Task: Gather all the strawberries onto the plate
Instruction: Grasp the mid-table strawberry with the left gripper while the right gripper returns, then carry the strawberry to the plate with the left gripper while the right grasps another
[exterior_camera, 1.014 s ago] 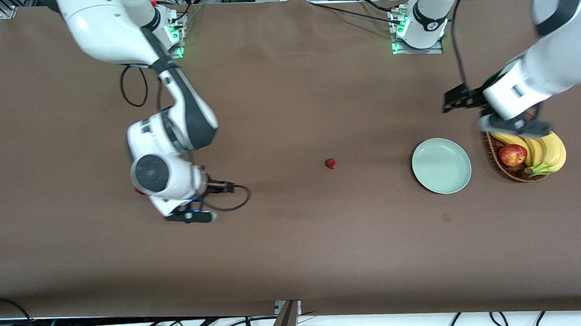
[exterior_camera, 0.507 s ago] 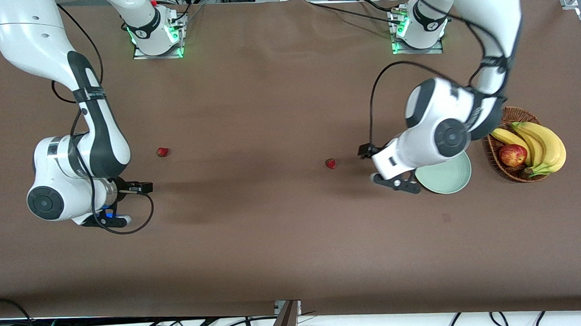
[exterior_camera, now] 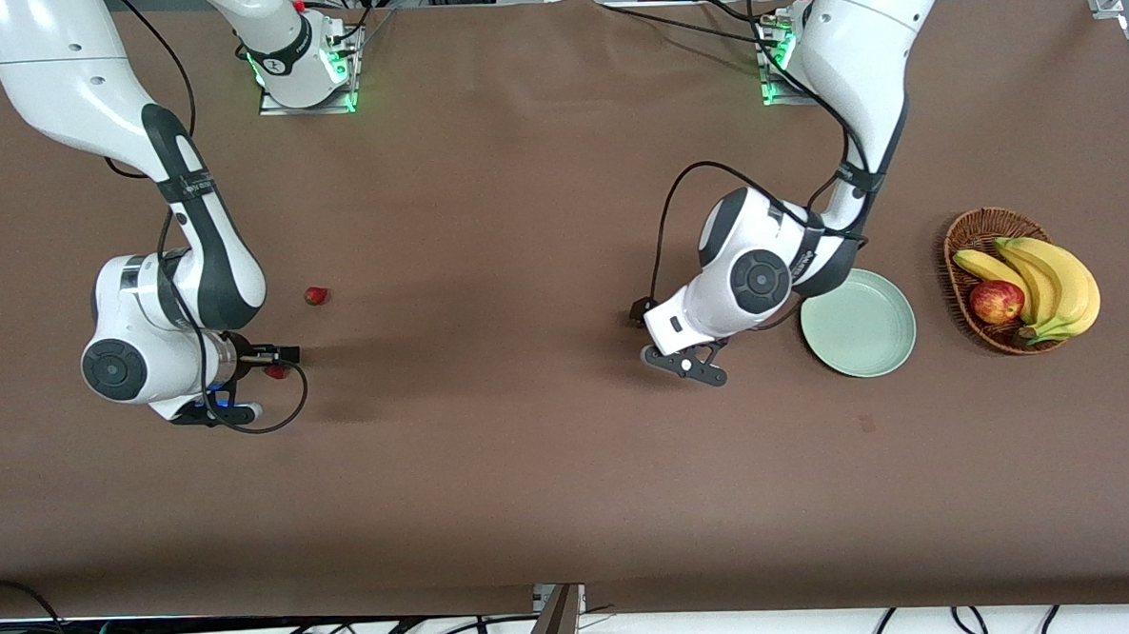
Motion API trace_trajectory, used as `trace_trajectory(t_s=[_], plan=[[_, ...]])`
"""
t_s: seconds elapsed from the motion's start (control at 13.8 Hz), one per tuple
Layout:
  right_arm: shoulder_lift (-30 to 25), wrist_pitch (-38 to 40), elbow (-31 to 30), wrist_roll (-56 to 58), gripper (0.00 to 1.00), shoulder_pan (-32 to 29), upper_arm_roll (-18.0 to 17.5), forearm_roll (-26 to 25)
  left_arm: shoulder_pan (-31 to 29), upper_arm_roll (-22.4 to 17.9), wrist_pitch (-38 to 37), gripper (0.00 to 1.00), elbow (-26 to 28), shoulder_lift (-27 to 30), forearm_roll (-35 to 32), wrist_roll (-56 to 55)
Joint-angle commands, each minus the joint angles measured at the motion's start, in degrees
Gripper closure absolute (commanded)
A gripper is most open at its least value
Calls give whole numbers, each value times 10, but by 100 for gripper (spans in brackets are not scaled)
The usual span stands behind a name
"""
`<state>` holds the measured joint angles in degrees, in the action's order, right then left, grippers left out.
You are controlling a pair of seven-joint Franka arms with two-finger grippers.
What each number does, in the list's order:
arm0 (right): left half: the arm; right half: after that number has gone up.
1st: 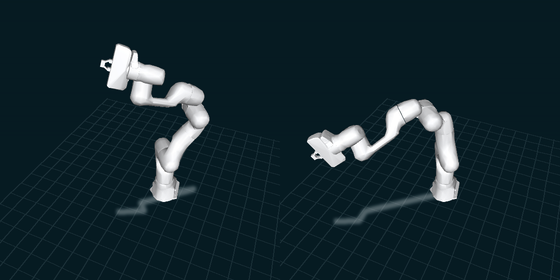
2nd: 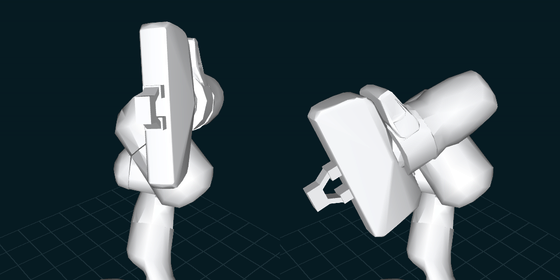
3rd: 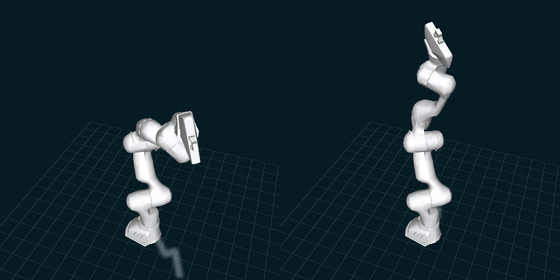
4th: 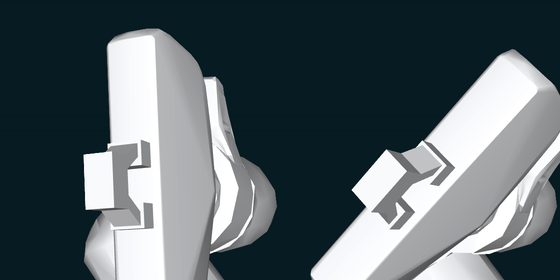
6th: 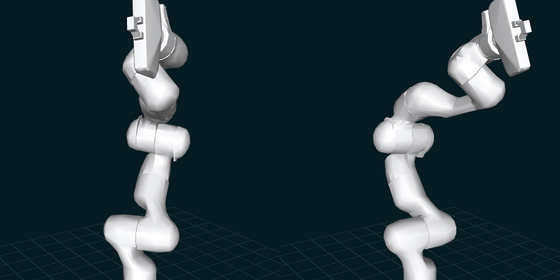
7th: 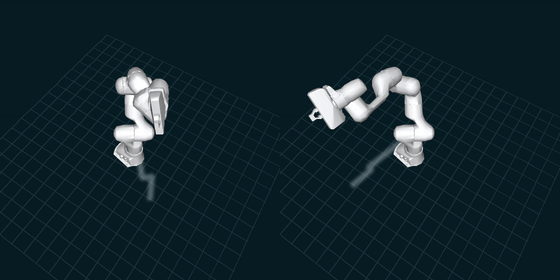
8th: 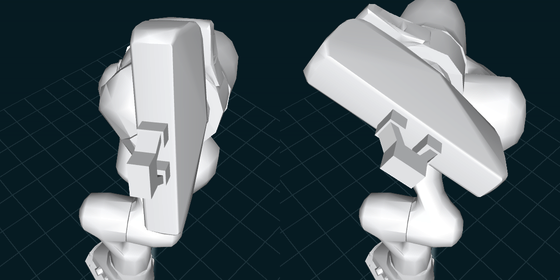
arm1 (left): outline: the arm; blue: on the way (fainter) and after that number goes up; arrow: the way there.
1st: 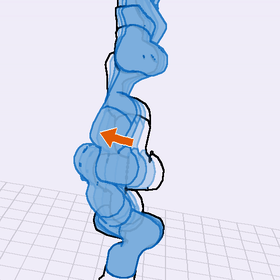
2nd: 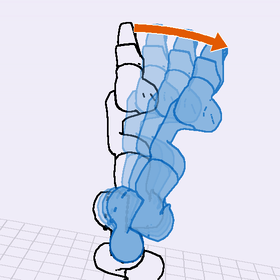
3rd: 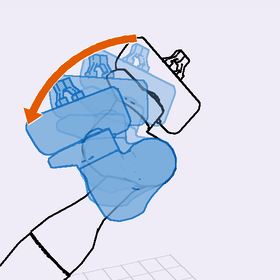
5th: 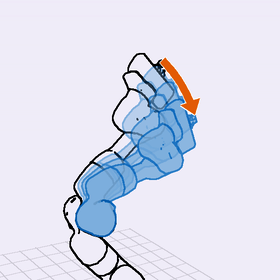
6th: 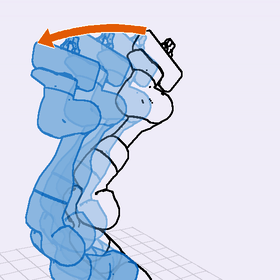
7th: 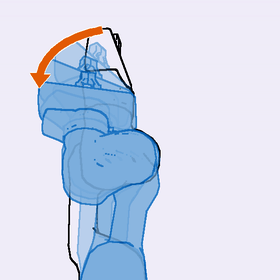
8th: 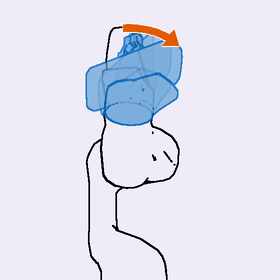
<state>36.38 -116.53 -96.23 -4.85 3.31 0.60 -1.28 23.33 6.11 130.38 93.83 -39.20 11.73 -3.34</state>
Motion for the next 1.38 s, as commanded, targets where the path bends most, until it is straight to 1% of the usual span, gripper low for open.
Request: trace_trajectory(t_s=[0.0, 0.07, 0.22, 0.29, 0.36, 0.43, 0.51, 0.58, 0.65, 0.72, 0.8, 0.94, 1.01, 1.09, 1.16, 1.3], plan=[[-14, -68, -52, 32, 0, -3, 6, -7, 49, -8, 83, 0, 51, 2, 10, -101], [-9, -90, -58, 40, 0, -3, 9, -7, 61, -8, 105, 0, 64, 3, 10, -138], [-3, -106, -61, 55, 0, -3, 15, -7, 67, -8, 108, 0, 79, 5, 9, -159], [-3, -107, -61, 56, 10, -3, 15, -7, 69, -8, 108, 0, 87, 8, 9, -166], [-3, -105, -61, 56, 29, -3, 15, -7, 72, -8, 108, 0, 93, 11, 10, -177], [-3, -100, -61, 56, 57, -3, 15, -7, 75, -9, 108, 0, 95, 11, 9, -184], [-3, -100, -61, 56, 75, -3, 15, -6, 76, -10, 108, 7, 97, 11, 8, -185], [-3, -100, -61, 56, 86, -3, 15, -6, 76, -10, 108, 15, 96, 11, -8, -185], [-3, -100, -61, 56, 93, -3, 15, -5, 74, -10, 108, 16, 96, 11, -34, -185], [-3, -100, -61, 55, 100, -3, 14, -5, 73, -9, 108, 22, 96, 11, -54, -185], [-3, -100, -59, 55, 100, -3, 14, -4, 73, -9, 108, 34, 96, 11, -57, -187], [-5, -100, -48, 52, 100, -3, 12, 1, 73, -9, 108, 68, 96, 16, -58, -186], [-8, -99, -43, 51, 100, -3, 9, 4, 73, -10, 108, 82, 96, 18, -60, -186], [-10, -97, -38, 49, 100, -3, -4, 8, 73, -10, 107, 95, 96, 22, -60, -183], [-10, -93, -33, 48, 100, -3, -10, 9, 72, -10, 103, 100, 96, 26, -60, -181], [-9, -93, -33, 53, 100, -3, -10, 9, 67, -10, 83, 100, 95, 45, -71, -180]])
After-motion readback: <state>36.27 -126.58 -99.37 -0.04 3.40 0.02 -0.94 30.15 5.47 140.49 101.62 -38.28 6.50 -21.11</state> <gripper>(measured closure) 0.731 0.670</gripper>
